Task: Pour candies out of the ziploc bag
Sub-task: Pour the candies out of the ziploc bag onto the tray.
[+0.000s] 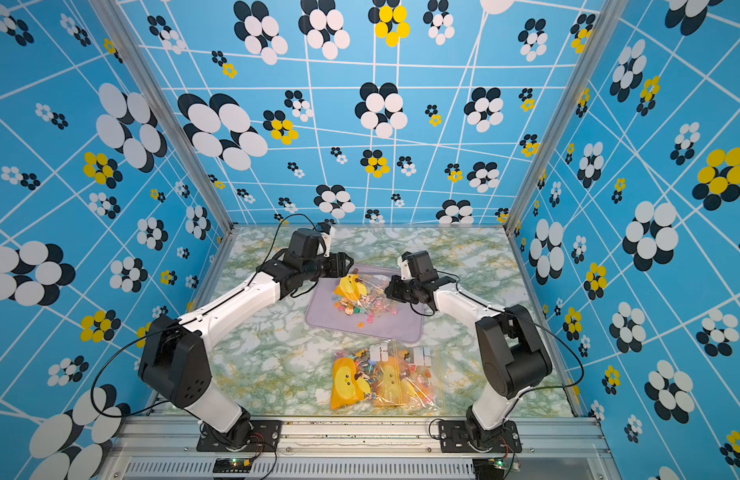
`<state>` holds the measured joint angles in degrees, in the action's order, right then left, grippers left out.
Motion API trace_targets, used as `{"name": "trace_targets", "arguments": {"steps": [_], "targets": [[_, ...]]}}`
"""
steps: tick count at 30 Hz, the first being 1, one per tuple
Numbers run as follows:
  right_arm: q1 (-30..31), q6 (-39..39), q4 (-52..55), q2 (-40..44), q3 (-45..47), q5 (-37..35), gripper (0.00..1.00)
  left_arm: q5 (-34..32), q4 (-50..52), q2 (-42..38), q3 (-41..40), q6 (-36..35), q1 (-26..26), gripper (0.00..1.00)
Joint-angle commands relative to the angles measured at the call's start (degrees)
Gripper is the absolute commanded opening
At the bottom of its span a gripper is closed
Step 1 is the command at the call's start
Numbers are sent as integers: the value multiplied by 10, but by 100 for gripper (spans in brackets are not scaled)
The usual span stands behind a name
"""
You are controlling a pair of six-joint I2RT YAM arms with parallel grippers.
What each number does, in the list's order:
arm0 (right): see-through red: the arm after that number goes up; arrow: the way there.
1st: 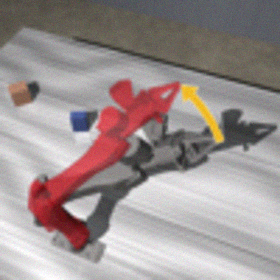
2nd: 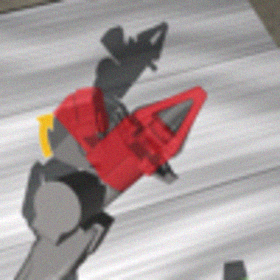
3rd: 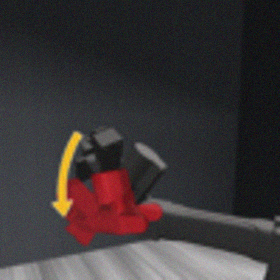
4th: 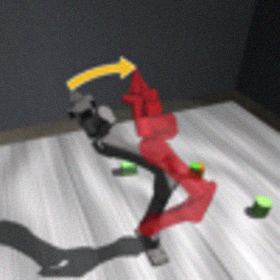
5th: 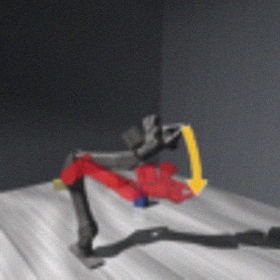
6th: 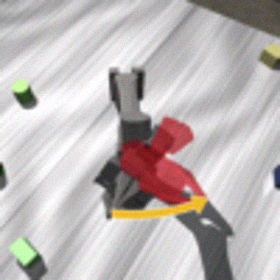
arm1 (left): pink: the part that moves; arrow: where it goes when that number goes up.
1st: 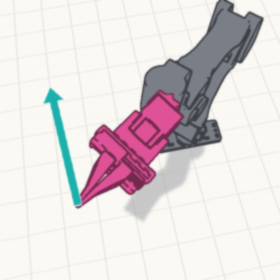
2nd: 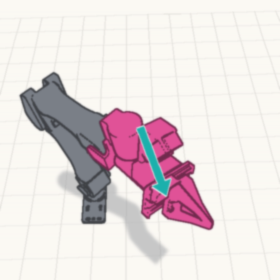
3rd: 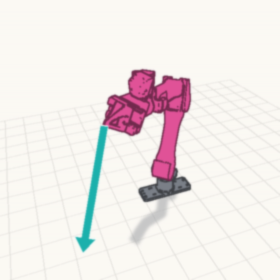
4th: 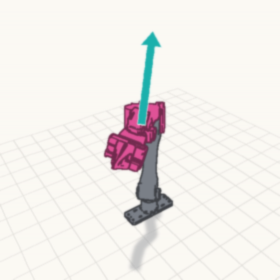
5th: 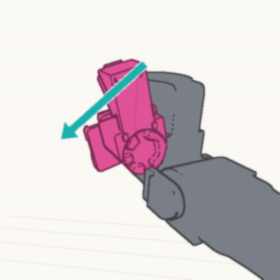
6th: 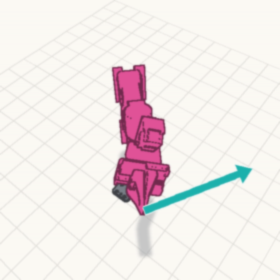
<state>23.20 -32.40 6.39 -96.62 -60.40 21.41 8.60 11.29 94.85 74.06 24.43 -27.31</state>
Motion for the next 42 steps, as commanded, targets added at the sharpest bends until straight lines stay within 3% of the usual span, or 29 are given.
{"name": "trace_targets", "arguments": {"steps": [1,18,20,23,26,34,42], "targets": [[-1,-8,-8,-6,6,10,4,31,-21,30,-12,22,1,66],[6,-6,2,-8,-5,12,4,48,-43,108,-37,26,4,56],[7,-8,3,-8,-8,11,4,52,-43,111,-36,26,4,45],[9,-7,5,-8,-10,10,4,47,-41,111,-37,25,4,16],[10,-6,7,-9,-12,9,4,37,-38,101,-38,19,4,0],[10,0,8,-11,-9,4,4,28,-60,32,-39,5,-3,0],[10,-10,-15,-26,-8,12,4,-48,-39,-20,-12,-64,-51,0]]}}
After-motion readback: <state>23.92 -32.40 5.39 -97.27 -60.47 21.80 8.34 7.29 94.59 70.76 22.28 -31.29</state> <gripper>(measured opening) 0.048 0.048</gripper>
